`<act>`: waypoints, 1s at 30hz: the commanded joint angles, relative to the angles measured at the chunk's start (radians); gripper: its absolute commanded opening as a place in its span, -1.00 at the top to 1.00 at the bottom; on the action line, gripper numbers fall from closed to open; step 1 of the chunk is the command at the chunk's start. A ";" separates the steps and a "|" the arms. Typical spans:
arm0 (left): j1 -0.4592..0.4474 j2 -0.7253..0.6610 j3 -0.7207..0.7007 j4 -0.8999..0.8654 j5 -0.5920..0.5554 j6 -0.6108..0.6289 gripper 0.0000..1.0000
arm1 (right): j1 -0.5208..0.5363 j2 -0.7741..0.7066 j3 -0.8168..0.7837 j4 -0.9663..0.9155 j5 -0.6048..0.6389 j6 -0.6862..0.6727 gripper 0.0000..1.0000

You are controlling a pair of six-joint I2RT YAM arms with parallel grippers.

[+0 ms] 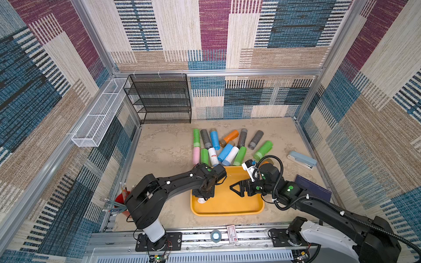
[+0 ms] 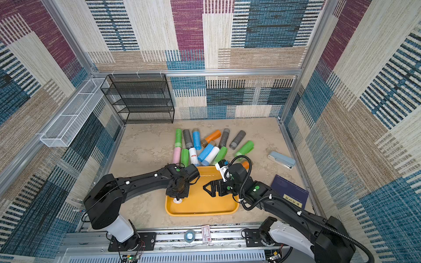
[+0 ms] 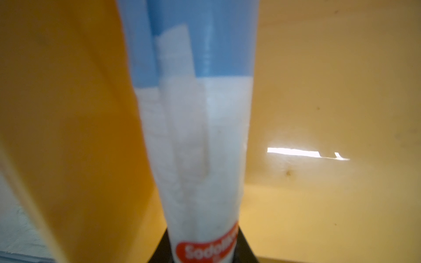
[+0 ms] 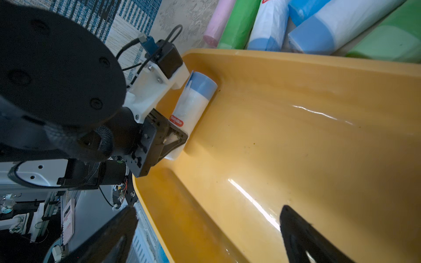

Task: Put the roll of trash bags into the storage box
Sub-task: Place the roll of trash bags in the storage box.

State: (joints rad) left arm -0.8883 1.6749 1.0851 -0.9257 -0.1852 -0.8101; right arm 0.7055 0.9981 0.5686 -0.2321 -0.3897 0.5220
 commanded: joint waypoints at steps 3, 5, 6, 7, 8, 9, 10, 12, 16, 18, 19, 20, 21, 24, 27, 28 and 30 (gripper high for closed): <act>0.000 0.014 0.007 0.008 -0.025 0.004 0.66 | 0.000 -0.013 -0.002 0.007 0.010 0.010 -0.99; -0.001 0.016 -0.002 0.018 -0.028 0.000 0.65 | -0.001 -0.017 -0.003 0.000 0.014 0.007 -0.99; 0.000 0.014 -0.010 0.027 -0.028 -0.003 0.65 | 0.000 -0.019 -0.002 -0.002 0.016 0.006 -0.99; 0.000 0.013 -0.016 0.037 -0.025 -0.004 0.65 | 0.000 -0.019 -0.002 -0.003 0.016 0.006 -0.99; -0.001 0.013 -0.022 0.046 -0.021 -0.003 0.65 | 0.000 -0.019 -0.003 -0.004 0.018 0.004 -0.99; -0.001 0.016 -0.026 0.052 -0.018 -0.004 0.64 | 0.000 -0.017 -0.004 -0.004 0.018 0.004 -0.99; -0.001 0.020 -0.026 0.056 -0.015 -0.002 0.64 | 0.000 -0.016 -0.002 -0.003 0.018 0.004 -0.98; -0.001 0.032 -0.026 0.059 -0.013 -0.001 0.64 | 0.000 -0.015 -0.001 -0.003 0.018 0.005 -0.99; -0.001 0.035 -0.030 0.057 -0.025 -0.008 0.64 | 0.000 -0.016 -0.002 0.000 0.020 0.010 -0.99; -0.001 0.025 -0.039 0.057 -0.033 -0.020 0.64 | 0.000 -0.014 -0.004 -0.001 0.018 0.009 -0.98; -0.001 0.018 -0.045 0.056 -0.041 -0.027 0.64 | 0.000 -0.013 -0.003 -0.001 0.016 0.010 -0.99; 0.000 0.008 -0.053 0.054 -0.049 -0.037 0.64 | 0.000 -0.013 -0.004 -0.002 0.018 0.010 -0.99; 0.000 -0.002 -0.063 0.054 -0.057 -0.050 0.64 | 0.000 -0.013 -0.003 0.000 0.018 0.011 -0.99; -0.001 -0.029 -0.088 0.051 -0.077 -0.091 0.63 | 0.000 -0.007 0.002 0.000 0.015 0.010 -0.99; -0.001 -0.037 -0.100 0.050 -0.088 -0.109 0.64 | -0.001 -0.004 0.005 0.003 0.013 0.010 -0.98; -0.001 -0.037 -0.102 0.049 -0.089 -0.109 0.63 | 0.000 -0.003 0.005 0.003 0.012 0.009 -0.99; -0.001 -0.032 -0.103 0.048 -0.094 -0.112 0.63 | 0.000 0.000 0.007 0.004 0.010 0.010 -0.99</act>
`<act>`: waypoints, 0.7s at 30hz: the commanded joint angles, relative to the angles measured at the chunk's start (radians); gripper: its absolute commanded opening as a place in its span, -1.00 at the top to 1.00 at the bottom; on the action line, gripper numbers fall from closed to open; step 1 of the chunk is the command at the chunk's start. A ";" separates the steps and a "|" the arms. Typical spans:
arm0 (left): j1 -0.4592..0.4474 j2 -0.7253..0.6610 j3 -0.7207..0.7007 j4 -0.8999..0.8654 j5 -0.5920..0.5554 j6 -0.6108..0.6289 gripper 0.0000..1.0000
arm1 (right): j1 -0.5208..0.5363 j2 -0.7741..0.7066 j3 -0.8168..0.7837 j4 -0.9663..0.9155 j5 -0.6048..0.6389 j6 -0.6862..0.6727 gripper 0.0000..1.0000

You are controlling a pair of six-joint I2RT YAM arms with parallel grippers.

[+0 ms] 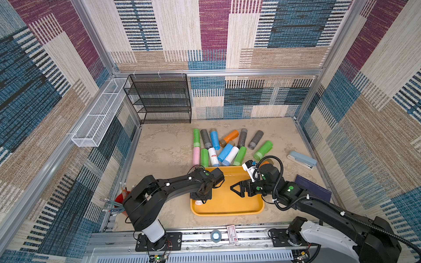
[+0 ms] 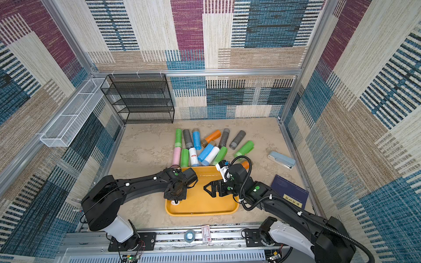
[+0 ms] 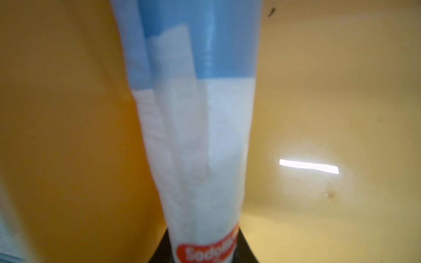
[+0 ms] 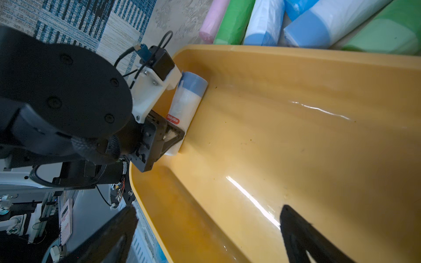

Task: Put the roll of trash bags into the storage box
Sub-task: Place the roll of trash bags in the storage box.

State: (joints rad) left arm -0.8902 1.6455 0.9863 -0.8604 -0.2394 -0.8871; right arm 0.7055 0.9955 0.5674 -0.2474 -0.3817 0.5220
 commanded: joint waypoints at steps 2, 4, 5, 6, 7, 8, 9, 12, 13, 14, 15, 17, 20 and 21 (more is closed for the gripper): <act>0.002 0.003 -0.005 -0.017 -0.041 -0.034 0.61 | 0.000 0.006 0.011 0.017 0.001 0.008 -0.99; 0.000 0.011 -0.001 -0.016 -0.040 -0.032 0.58 | 0.000 0.008 0.010 0.018 0.001 0.007 -0.99; 0.001 0.015 0.000 -0.016 -0.038 -0.032 0.56 | -0.001 0.011 0.011 0.017 0.001 0.007 -0.99; 0.002 0.019 0.003 -0.016 -0.038 -0.031 0.53 | 0.000 0.013 0.013 0.017 0.001 0.007 -0.99; 0.001 0.022 0.006 -0.015 -0.038 -0.029 0.51 | 0.000 0.013 0.015 0.015 0.001 0.007 -0.98; 0.002 0.025 0.008 -0.016 -0.038 -0.028 0.50 | 0.000 0.012 0.016 0.015 0.001 0.007 -0.99; 0.001 0.027 0.011 -0.016 -0.038 -0.026 0.46 | -0.001 0.012 0.018 0.014 0.003 0.007 -0.99; 0.002 0.027 0.018 -0.016 -0.038 -0.020 0.31 | 0.000 0.010 0.017 0.012 0.006 0.006 -0.99; 0.000 0.025 0.022 -0.016 -0.038 -0.017 0.27 | -0.001 0.012 0.017 0.012 0.006 0.007 -0.99; 0.001 0.024 0.024 -0.017 -0.038 -0.015 0.26 | -0.001 0.011 0.017 0.011 0.006 0.007 -0.99; 0.002 0.021 0.027 -0.017 -0.038 -0.014 0.24 | 0.000 0.013 0.019 0.012 0.005 0.006 -0.99; 0.002 0.019 0.032 -0.017 -0.037 -0.010 0.23 | 0.000 0.012 0.018 0.014 0.005 0.007 -0.99; 0.001 0.014 0.034 -0.017 -0.035 -0.009 0.14 | 0.000 0.011 0.019 0.011 0.004 0.004 -0.99; 0.001 0.013 0.032 -0.017 -0.037 -0.009 0.11 | 0.000 0.011 0.019 0.010 0.004 0.004 -0.99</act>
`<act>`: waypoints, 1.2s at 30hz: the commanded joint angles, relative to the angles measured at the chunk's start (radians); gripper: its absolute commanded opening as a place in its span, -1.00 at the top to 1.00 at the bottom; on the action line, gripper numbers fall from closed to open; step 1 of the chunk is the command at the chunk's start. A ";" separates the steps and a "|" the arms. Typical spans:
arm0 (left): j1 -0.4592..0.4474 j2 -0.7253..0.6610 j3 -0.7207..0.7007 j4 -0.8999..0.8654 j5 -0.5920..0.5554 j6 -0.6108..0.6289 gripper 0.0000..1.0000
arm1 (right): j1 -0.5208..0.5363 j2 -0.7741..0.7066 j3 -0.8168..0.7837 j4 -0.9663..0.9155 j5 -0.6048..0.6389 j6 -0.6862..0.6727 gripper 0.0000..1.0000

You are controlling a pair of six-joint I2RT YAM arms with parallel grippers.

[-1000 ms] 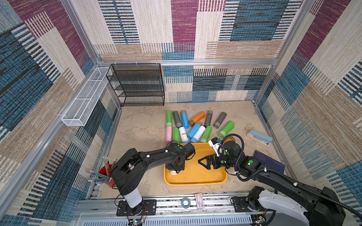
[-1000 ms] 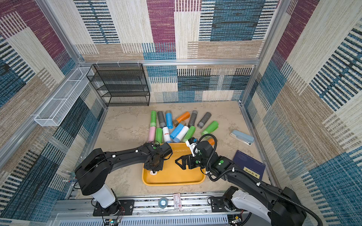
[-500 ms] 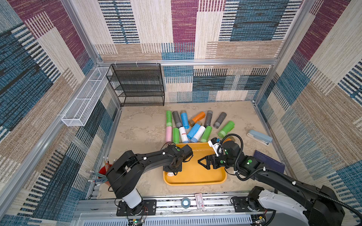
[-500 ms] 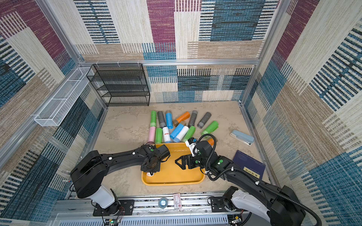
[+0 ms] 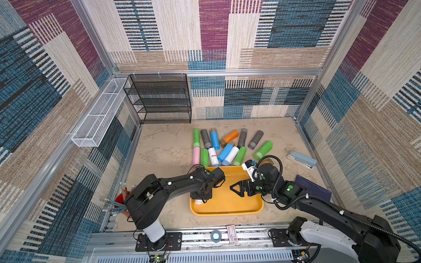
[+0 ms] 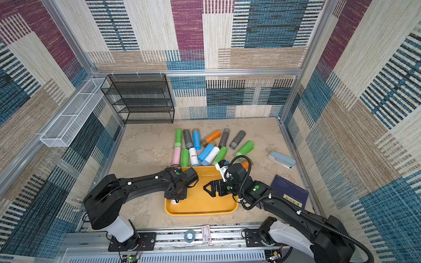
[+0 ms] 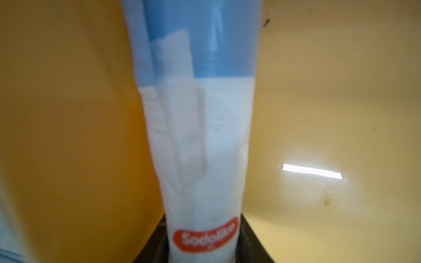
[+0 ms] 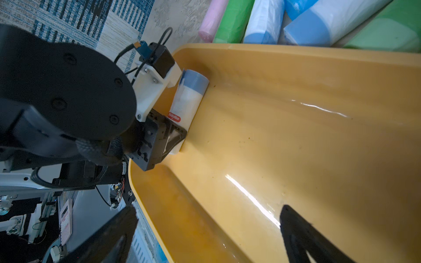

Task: Put the roll of trash bags into the storage box
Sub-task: Place the roll of trash bags in the storage box.

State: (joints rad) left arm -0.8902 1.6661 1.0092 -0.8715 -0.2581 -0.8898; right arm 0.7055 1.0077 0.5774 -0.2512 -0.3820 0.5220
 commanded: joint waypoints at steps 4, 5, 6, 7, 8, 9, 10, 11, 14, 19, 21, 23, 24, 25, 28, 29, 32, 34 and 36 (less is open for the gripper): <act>0.000 -0.018 0.011 -0.006 -0.021 -0.007 0.04 | -0.001 -0.007 0.007 0.011 0.005 0.002 -0.99; 0.001 -0.021 0.010 -0.006 -0.022 -0.006 0.03 | 0.000 -0.010 0.003 0.012 0.006 0.002 -0.99; -0.001 -0.024 0.012 -0.007 -0.023 -0.005 0.02 | 0.000 -0.013 0.001 0.014 0.008 0.004 -0.98; 0.001 -0.026 0.011 -0.006 -0.023 -0.004 0.01 | 0.000 -0.016 -0.002 0.015 0.007 0.005 -0.99; 0.001 -0.029 0.011 -0.006 -0.023 -0.003 0.00 | 0.000 -0.019 -0.006 0.018 0.008 0.006 -0.98; 0.001 -0.032 0.011 -0.007 -0.023 -0.004 0.00 | -0.001 -0.018 -0.008 0.018 0.008 0.006 -0.99; 0.001 -0.034 0.010 -0.007 -0.021 -0.003 -0.01 | 0.000 -0.017 -0.006 0.019 0.006 0.006 -0.99; 0.001 -0.034 0.009 -0.007 -0.021 -0.004 -0.01 | 0.000 -0.014 -0.003 0.017 0.005 0.005 -0.99; -0.001 -0.039 0.009 -0.008 -0.020 -0.002 -0.01 | 0.000 -0.012 0.004 0.013 0.006 0.004 -0.98; 0.000 -0.049 0.015 -0.010 -0.020 0.003 -0.02 | 0.000 -0.021 -0.003 0.015 0.008 0.008 -0.98; -0.002 -0.052 0.018 -0.011 -0.020 0.004 -0.02 | -0.001 -0.019 -0.002 0.013 0.006 0.009 -0.99; -0.002 -0.055 0.021 -0.012 -0.021 0.007 -0.02 | 0.000 -0.020 -0.003 0.011 0.006 0.009 -0.99; -0.003 -0.055 0.022 -0.014 -0.021 0.008 -0.02 | 0.000 -0.021 -0.003 0.012 0.006 0.009 -0.99; -0.002 -0.056 0.024 -0.015 -0.021 0.008 -0.01 | 0.000 -0.022 -0.003 0.012 0.006 0.010 -0.99; -0.002 -0.061 0.029 -0.020 -0.024 0.011 -0.02 | 0.000 -0.023 -0.001 0.011 0.008 0.010 -0.99; -0.002 -0.065 0.031 -0.022 -0.024 0.013 -0.01 | -0.001 -0.023 -0.002 0.010 0.008 0.009 -0.99; -0.003 -0.074 0.037 -0.029 -0.029 0.018 -0.02 | 0.000 -0.024 -0.004 0.011 0.008 0.009 -0.99; -0.003 -0.082 0.040 -0.036 -0.033 0.019 -0.02 | 0.000 -0.024 -0.004 0.009 0.008 0.008 -0.99; -0.003 -0.091 0.045 -0.040 -0.034 0.021 -0.02 | 0.000 -0.027 -0.004 0.009 0.010 0.007 -0.99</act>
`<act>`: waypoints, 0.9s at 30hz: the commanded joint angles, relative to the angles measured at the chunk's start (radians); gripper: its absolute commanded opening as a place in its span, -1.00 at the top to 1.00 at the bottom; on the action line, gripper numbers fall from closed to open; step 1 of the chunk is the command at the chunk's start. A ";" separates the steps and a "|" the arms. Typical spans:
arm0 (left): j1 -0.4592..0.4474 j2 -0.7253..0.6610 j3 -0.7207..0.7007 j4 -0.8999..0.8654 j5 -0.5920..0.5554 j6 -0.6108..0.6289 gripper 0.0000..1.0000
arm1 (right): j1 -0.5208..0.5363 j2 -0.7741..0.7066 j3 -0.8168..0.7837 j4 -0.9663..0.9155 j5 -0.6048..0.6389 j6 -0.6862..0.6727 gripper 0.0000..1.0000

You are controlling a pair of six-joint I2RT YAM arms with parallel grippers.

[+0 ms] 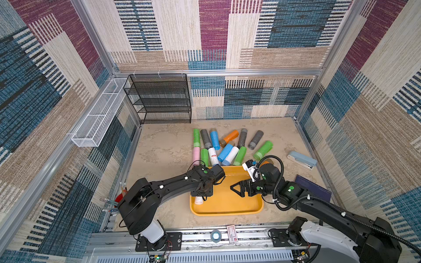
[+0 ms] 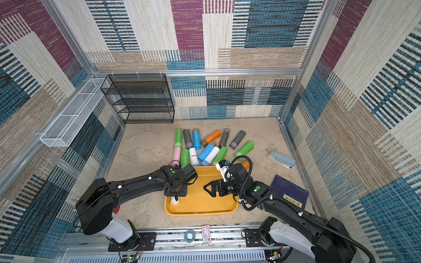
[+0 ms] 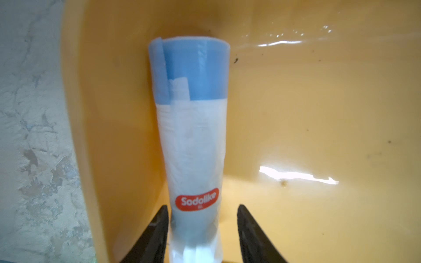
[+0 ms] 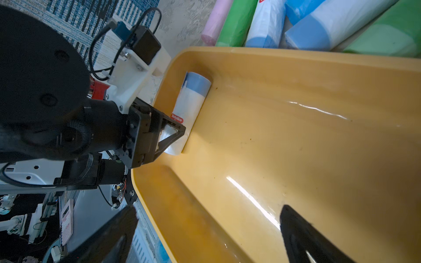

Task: Put the roll of trash bags into the storage box
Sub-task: Place the roll of trash bags in the storage box, then pick up the roll of trash bags from the center of the board.

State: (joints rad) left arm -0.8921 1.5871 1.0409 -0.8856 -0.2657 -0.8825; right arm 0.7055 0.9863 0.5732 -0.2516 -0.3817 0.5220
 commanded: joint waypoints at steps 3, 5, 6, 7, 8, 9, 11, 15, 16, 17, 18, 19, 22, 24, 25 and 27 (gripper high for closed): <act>0.000 -0.029 0.018 -0.033 -0.026 0.018 -0.02 | 0.000 -0.012 -0.001 0.008 0.010 0.008 -0.99; 0.000 -0.044 0.022 -0.040 -0.024 0.023 -0.02 | 0.000 -0.014 0.000 0.004 0.013 0.005 -0.99; -0.001 -0.055 0.024 -0.044 -0.023 0.026 -0.02 | -0.001 -0.013 0.002 0.001 0.015 0.003 -0.99; 0.000 -0.065 0.026 -0.048 -0.022 0.028 -0.02 | -0.001 -0.014 0.003 -0.003 0.015 0.003 -0.98; -0.001 -0.078 0.031 -0.054 -0.023 0.031 -0.02 | -0.001 -0.013 0.005 -0.005 0.018 -0.002 -0.99; 0.000 -0.091 0.035 -0.063 -0.027 0.033 -0.02 | 0.000 -0.014 0.007 -0.009 0.020 -0.006 -0.99; 0.000 -0.119 0.048 -0.080 -0.033 0.043 -0.04 | -0.002 -0.013 0.014 -0.022 0.030 -0.014 -0.99; -0.001 -0.172 0.067 -0.087 -0.044 0.072 -0.07 | -0.004 -0.013 0.027 -0.033 0.034 -0.024 -0.99; 0.000 -0.184 0.073 -0.087 -0.049 0.077 -0.07 | -0.005 -0.012 0.030 -0.033 0.031 -0.026 -0.99; 0.000 -0.194 0.077 -0.087 -0.050 0.083 -0.07 | -0.005 -0.012 0.032 -0.034 0.032 -0.028 -0.98; -0.001 -0.203 0.083 -0.088 -0.049 0.087 -0.08 | -0.005 -0.010 0.035 -0.033 0.032 -0.027 -0.99; -0.001 -0.213 0.087 -0.087 -0.045 0.091 -0.08 | -0.006 -0.010 0.040 -0.035 0.032 -0.029 -0.99; 0.000 -0.234 0.105 -0.087 -0.008 0.101 -0.11 | -0.007 -0.011 0.056 -0.038 0.025 -0.032 -0.99; 0.000 -0.248 0.118 -0.087 0.025 0.121 -0.13 | -0.009 -0.018 0.069 -0.036 0.017 -0.032 -0.99; 0.001 -0.257 0.124 -0.087 0.042 0.131 -0.15 | -0.008 -0.023 0.074 -0.032 0.011 -0.032 -0.99; 0.002 -0.279 0.134 -0.087 0.069 0.150 -0.24 | -0.008 -0.028 0.083 -0.025 0.004 -0.033 -0.99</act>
State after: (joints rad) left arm -0.8921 1.3315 1.1580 -0.9588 -0.2504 -0.7849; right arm 0.6971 0.9665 0.6418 -0.2966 -0.3592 0.4957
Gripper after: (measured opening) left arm 0.601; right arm 0.994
